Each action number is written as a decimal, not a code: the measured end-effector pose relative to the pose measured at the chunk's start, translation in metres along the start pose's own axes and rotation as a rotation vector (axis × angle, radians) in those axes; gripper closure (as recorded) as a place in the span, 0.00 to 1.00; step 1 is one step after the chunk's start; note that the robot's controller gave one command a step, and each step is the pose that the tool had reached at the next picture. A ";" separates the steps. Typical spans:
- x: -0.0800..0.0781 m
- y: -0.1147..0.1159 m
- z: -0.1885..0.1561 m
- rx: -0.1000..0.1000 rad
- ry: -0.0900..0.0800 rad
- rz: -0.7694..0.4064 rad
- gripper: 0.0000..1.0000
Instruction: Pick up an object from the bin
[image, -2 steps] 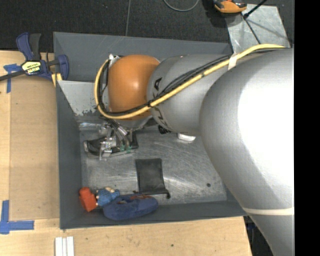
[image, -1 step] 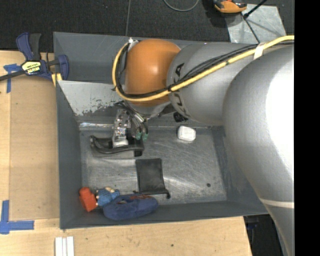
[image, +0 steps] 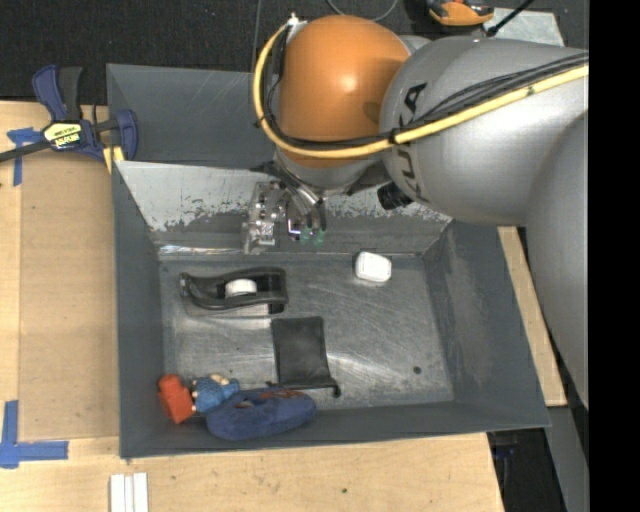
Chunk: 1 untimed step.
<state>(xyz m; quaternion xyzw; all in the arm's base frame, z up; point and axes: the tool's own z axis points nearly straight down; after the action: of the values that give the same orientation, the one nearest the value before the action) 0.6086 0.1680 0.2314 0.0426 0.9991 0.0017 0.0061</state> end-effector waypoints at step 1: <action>0.002 0.000 0.006 0.003 0.009 0.000 0.00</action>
Offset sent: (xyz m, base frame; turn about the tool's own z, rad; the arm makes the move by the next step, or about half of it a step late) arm 0.0000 0.0000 0.0000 0.0000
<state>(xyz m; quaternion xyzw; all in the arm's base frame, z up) 0.6070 0.1679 0.2257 0.0426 0.9991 0.0005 0.0017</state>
